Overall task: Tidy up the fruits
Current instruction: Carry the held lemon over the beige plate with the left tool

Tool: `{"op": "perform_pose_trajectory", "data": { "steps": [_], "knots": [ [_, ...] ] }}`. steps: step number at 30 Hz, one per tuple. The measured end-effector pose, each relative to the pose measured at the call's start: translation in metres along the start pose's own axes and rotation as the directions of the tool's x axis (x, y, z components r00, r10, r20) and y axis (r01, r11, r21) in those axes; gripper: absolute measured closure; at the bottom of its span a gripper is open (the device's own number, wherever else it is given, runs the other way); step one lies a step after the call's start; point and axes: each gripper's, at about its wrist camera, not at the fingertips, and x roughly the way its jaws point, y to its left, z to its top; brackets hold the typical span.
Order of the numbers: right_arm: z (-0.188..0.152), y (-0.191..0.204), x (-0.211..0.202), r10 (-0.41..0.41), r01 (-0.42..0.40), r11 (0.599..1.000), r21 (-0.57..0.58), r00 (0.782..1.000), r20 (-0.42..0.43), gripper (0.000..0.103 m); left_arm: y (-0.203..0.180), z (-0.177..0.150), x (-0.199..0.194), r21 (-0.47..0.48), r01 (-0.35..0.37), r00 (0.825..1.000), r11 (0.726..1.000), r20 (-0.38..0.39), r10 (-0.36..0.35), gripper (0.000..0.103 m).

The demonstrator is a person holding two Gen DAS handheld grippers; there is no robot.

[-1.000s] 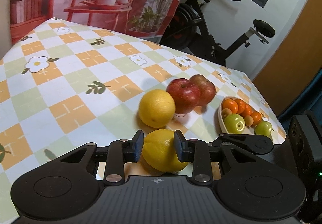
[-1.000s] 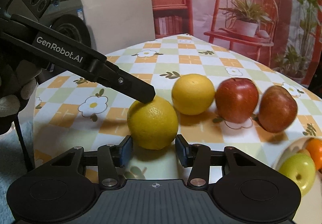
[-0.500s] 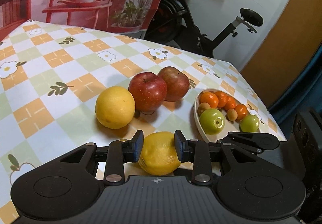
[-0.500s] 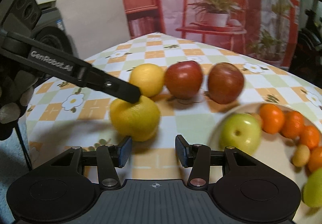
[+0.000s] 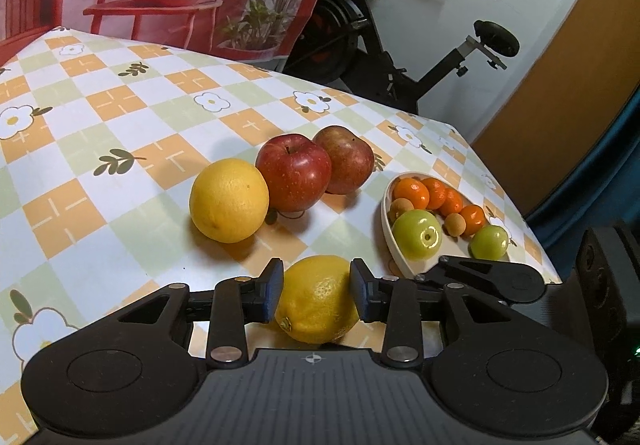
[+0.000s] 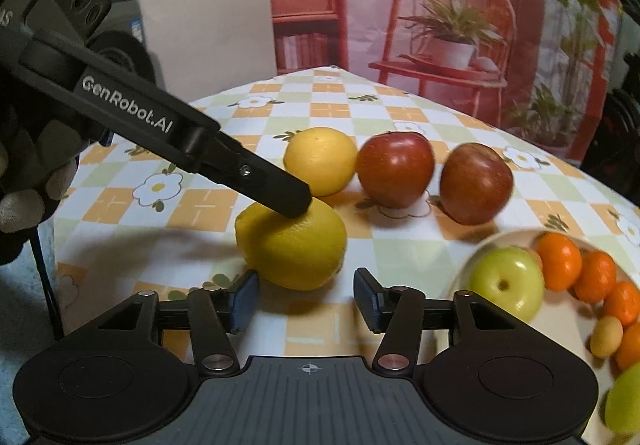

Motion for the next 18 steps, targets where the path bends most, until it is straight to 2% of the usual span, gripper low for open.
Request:
{"op": "perform_pose_trajectory", "data": {
  "steps": [3, 12, 18],
  "knots": [
    [0.003, 0.004, 0.007, 0.005, -0.005, 1.0, -0.019, 1.0, 0.001, 0.053, 0.003, -0.003, 0.003, -0.012, 0.024, 1.0, 1.0, -0.016, -0.024, 0.055],
    [0.001, 0.001, 0.008, 0.018, -0.018, 1.0, 0.002, 1.0, 0.011, 0.053, 0.0, 0.0, 0.006, 0.011, 0.028, 0.999, 1.0, -0.026, -0.027, 0.057],
    [-0.004, -0.006, -0.002, 0.017, -0.019, 0.998, 0.056, 0.999, 0.043, 0.053, -0.006, 0.005, 0.007, 0.008, 0.044, 0.999, 0.999, -0.032, -0.043, 0.057]
  ]
}}
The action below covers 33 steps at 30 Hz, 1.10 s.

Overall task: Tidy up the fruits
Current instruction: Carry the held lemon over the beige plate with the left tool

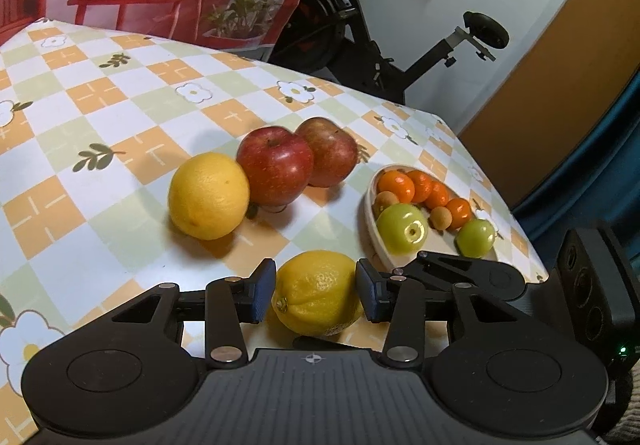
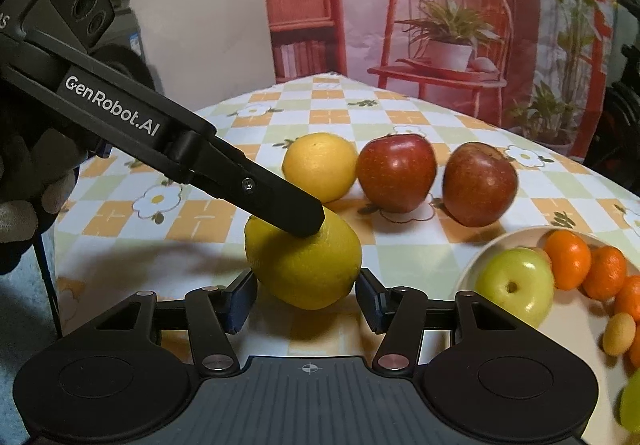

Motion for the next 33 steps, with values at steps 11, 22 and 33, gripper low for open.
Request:
{"op": "perform_pose_trajectory", "data": {
  "steps": [11, 22, 33],
  "knots": [
    [0.0, -0.033, -0.05, -0.079, 0.068, 0.993, 0.097, 0.991, 0.112, 0.053, -0.058, 0.031, 0.01, 0.123, 0.031, 0.999, 0.992, 0.017, -0.033, 0.057],
    [-0.019, -0.093, -0.087, -0.208, 0.187, 0.965, 0.185, 0.972, 0.106, 0.052, -0.11, 0.054, 0.072, 0.211, 0.099, 0.994, 0.973, -0.059, -0.088, 0.058],
    [-0.025, -0.126, -0.071, -0.249, 0.231, 0.951, 0.205, 0.966, 0.065, 0.053, -0.109, 0.068, 0.104, 0.172, 0.056, 0.995, 0.984, -0.095, -0.04, 0.062]
  ]
}}
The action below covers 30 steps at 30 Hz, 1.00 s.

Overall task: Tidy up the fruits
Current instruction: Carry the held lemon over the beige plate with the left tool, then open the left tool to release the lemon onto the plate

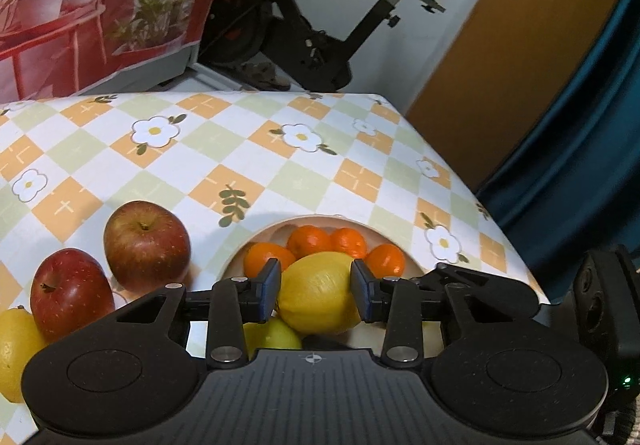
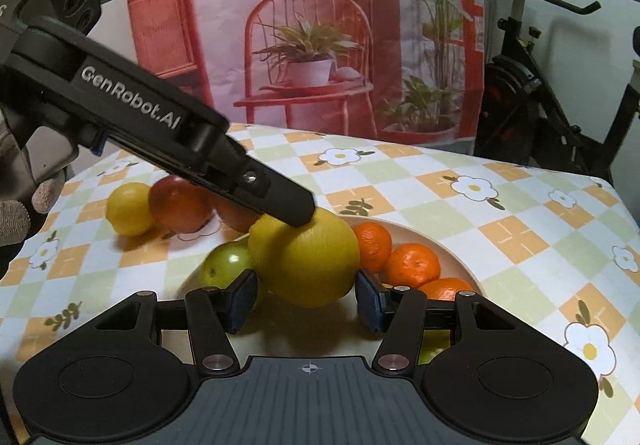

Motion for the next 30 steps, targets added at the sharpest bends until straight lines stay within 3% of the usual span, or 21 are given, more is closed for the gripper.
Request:
{"op": "perform_pose_trajectory", "data": {
  "steps": [8, 30],
  "knots": [
    [-0.001, 0.002, 0.002, -0.002, 0.002, 1.0, -0.024, 1.0, -0.004, 0.053, -0.001, 0.002, -0.001, -0.005, -0.005, 1.0, 1.0, 0.005, 0.005, 0.062],
    [0.0, 0.01, -0.006, -0.076, 0.075, 0.997, -0.022, 0.996, -0.047, 0.053, 0.008, -0.006, -0.026, 0.015, -0.126, 0.991, 0.992, 0.046, 0.125, 0.062]
  ]
}}
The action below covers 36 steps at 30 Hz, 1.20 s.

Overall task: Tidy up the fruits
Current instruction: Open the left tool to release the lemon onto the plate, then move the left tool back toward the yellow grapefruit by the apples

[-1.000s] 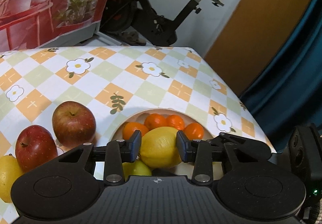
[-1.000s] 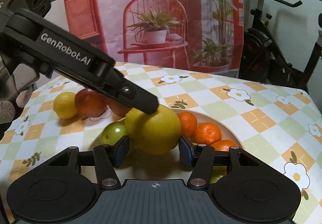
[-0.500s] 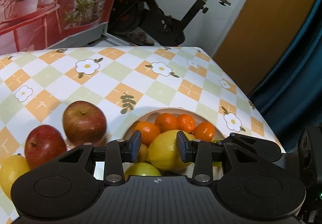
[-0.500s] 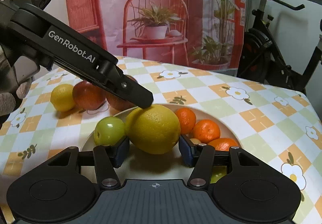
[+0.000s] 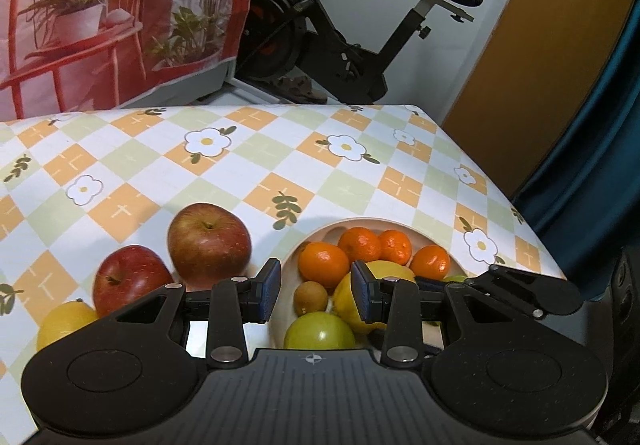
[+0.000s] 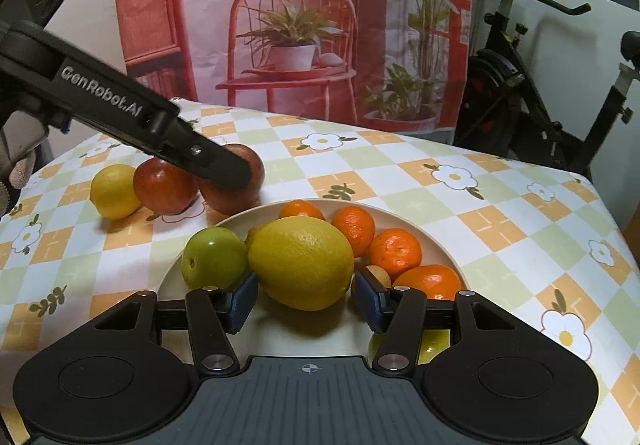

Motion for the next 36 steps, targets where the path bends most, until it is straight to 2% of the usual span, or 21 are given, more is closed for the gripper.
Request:
{"op": "perform_pose_trajectory", "data": {
  "steps": [16, 25, 29, 36],
  "knots": [
    [0.019, 0.017, -0.015, -0.02, 0.02, 1.0, 0.004, 0.998, 0.053, 0.052, 0.024, -0.013, -0.034, 0.016, -0.14, 0.988, 0.99, 0.062, 0.138, 0.062],
    [0.031, 0.034, -0.011, 0.0, 0.0, 1.0, -0.005, 0.999, 0.054, 0.052, 0.051, -0.02, -0.06, 0.01, -0.2, 0.974, 0.98, 0.108, 0.198, 0.062],
    [0.037, 0.04, -0.005, 0.019, -0.019, 1.0, 0.0, 0.999, 0.045, 0.053, 0.067, -0.022, -0.074, 0.014, -0.245, 0.96, 0.97, 0.141, 0.24, 0.062],
    [0.047, 0.054, 0.01, 0.045, -0.045, 0.999, -0.014, 0.998, 0.034, 0.053, 0.097, -0.026, -0.089, -0.056, -0.276, 0.948, 0.959, 0.147, 0.282, 0.062]
  ]
}}
